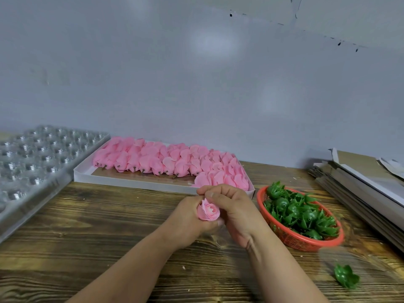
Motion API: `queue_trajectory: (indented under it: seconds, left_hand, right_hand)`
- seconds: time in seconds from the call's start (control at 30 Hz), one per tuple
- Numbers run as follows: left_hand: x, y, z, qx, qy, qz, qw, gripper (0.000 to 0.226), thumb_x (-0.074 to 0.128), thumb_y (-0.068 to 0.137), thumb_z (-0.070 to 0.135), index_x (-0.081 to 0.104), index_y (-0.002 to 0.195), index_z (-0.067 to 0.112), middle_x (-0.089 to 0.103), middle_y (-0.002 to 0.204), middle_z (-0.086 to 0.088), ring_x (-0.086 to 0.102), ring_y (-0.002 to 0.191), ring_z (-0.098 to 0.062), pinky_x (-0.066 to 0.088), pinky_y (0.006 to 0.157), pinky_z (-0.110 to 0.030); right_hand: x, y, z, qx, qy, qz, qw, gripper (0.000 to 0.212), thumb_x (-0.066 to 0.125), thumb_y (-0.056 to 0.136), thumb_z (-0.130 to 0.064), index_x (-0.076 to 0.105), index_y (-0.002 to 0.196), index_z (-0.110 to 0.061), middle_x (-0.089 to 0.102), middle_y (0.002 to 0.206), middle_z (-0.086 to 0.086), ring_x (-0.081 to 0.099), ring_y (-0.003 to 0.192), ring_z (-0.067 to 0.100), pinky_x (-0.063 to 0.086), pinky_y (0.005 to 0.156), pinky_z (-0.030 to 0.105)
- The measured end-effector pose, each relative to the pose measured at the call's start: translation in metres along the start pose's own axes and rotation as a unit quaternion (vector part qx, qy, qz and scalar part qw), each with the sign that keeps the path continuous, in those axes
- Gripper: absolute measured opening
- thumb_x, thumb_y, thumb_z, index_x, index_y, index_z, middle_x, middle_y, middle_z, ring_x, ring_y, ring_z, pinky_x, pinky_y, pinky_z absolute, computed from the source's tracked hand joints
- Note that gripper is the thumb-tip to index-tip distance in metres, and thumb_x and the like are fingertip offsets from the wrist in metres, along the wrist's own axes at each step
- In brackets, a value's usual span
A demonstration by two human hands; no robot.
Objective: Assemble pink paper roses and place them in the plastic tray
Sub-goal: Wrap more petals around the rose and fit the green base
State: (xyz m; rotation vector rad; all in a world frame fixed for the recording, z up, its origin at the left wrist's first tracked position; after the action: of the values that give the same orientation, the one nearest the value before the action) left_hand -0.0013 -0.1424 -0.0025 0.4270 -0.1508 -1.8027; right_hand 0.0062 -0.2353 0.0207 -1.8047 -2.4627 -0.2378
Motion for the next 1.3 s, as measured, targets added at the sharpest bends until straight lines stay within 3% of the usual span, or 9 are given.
queue_trajectory:
  seconds: [0.1, 0.3, 0.43, 0.53, 0.67, 0.8, 0.93, 1.13, 1.3]
  left_hand:
    - [-0.001, 0.0, 0.0, -0.002, -0.004, -0.002, 1.0, 0.01, 0.076, 0.076, 0.008, 0.069, 0.082, 0.013, 0.068, 0.071, 0.002, 0.06, 0.069, -0.008, 0.05, 0.066, -0.027]
    - [-0.009, 0.001, 0.0, -0.013, 0.038, 0.06, 0.997, 0.013, 0.076, 0.079, 0.006, 0.071, 0.088, 0.014, 0.071, 0.079, 0.006, 0.063, 0.072, 0.0, 0.047, 0.069, -0.012]
    - [-0.02, 0.0, 0.001, -0.012, 0.055, 0.147, 0.988, 0.019, 0.079, 0.077, 0.011, 0.069, 0.081, 0.027, 0.07, 0.071, 0.012, 0.064, 0.069, 0.004, 0.046, 0.062, -0.01]
    - [-0.021, 0.0, 0.002, -0.01, 0.049, 0.152, 0.987, 0.028, 0.08, 0.075, 0.008, 0.065, 0.077, 0.032, 0.068, 0.066, 0.017, 0.061, 0.066, 0.009, 0.044, 0.06, -0.007]
    - [-0.019, 0.0, 0.001, -0.015, 0.039, 0.139, 0.989, 0.026, 0.08, 0.075, 0.007, 0.068, 0.083, 0.029, 0.07, 0.077, 0.012, 0.063, 0.072, 0.005, 0.045, 0.067, -0.009]
    - [-0.018, 0.0, 0.003, -0.013, 0.037, 0.131, 0.991, 0.022, 0.079, 0.076, 0.009, 0.069, 0.084, 0.027, 0.072, 0.077, 0.011, 0.065, 0.074, 0.002, 0.048, 0.067, -0.012]
    - [-0.016, -0.001, 0.004, -0.019, 0.039, 0.126, 0.991, 0.026, 0.079, 0.076, 0.009, 0.066, 0.083, 0.031, 0.069, 0.072, 0.015, 0.063, 0.07, 0.008, 0.045, 0.062, -0.007]
    - [-0.017, 0.0, 0.001, -0.022, 0.035, 0.132, 0.99, 0.021, 0.079, 0.076, 0.007, 0.07, 0.085, 0.024, 0.072, 0.077, 0.008, 0.064, 0.071, 0.001, 0.048, 0.066, -0.013]
    - [-0.016, 0.001, 0.001, -0.011, 0.04, 0.126, 0.991, 0.025, 0.078, 0.076, 0.004, 0.07, 0.084, 0.025, 0.072, 0.078, 0.006, 0.063, 0.071, 0.004, 0.049, 0.066, -0.013]
  right_hand:
    - [-0.005, 0.001, 0.004, 0.025, 0.033, 0.021, 0.999, 0.008, 0.067, 0.076, -0.008, 0.066, 0.074, -0.001, 0.07, 0.071, 0.008, 0.064, 0.061, 0.014, 0.052, 0.053, 0.023]
    - [-0.008, 0.001, 0.002, 0.02, 0.036, 0.012, 0.999, 0.024, 0.07, 0.066, -0.032, 0.068, 0.066, -0.008, 0.069, 0.072, 0.008, 0.065, 0.065, 0.012, 0.052, 0.057, 0.022]
    - [-0.005, 0.001, 0.001, -0.023, -0.004, -0.005, 1.0, 0.013, 0.072, 0.071, -0.016, 0.067, 0.071, -0.004, 0.071, 0.078, 0.008, 0.064, 0.068, 0.011, 0.05, 0.062, 0.019]
    - [-0.003, 0.002, 0.0, -0.036, -0.013, 0.003, 0.999, 0.008, 0.063, 0.081, -0.001, 0.069, 0.076, 0.001, 0.073, 0.084, 0.007, 0.067, 0.072, 0.01, 0.051, 0.065, 0.019]
    - [-0.007, 0.003, 0.002, -0.024, -0.007, 0.03, 0.999, 0.02, 0.059, 0.085, -0.004, 0.073, 0.073, -0.011, 0.073, 0.08, 0.009, 0.067, 0.077, 0.015, 0.051, 0.071, 0.027]
    - [-0.005, 0.002, -0.001, -0.035, -0.028, 0.021, 0.999, 0.008, 0.07, 0.074, -0.018, 0.073, 0.076, -0.011, 0.071, 0.082, 0.006, 0.064, 0.079, 0.016, 0.05, 0.074, 0.029]
    - [-0.002, 0.001, -0.002, -0.047, -0.061, 0.021, 0.997, 0.022, 0.061, 0.085, -0.004, 0.073, 0.069, -0.014, 0.072, 0.081, 0.001, 0.064, 0.071, 0.008, 0.049, 0.062, 0.017]
    - [0.0, 0.001, -0.001, -0.032, -0.05, 0.019, 0.998, 0.015, 0.06, 0.086, -0.008, 0.071, 0.077, -0.01, 0.069, 0.078, 0.005, 0.061, 0.075, 0.015, 0.048, 0.075, 0.028]
    - [-0.001, 0.002, 0.005, -0.01, -0.028, 0.032, 0.999, 0.015, 0.058, 0.088, -0.005, 0.07, 0.079, -0.007, 0.07, 0.074, 0.005, 0.063, 0.071, 0.013, 0.05, 0.072, 0.026]
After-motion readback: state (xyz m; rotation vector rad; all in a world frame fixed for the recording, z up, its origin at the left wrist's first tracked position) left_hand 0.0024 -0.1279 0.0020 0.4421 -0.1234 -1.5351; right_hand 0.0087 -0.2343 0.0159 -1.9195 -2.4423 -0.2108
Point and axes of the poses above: each hand's wrist, its own y-axis towards the middle knuckle, its own x-axis out of the palm, z = x × y, the point moved 6 cm from there along y, towards the middle knuckle
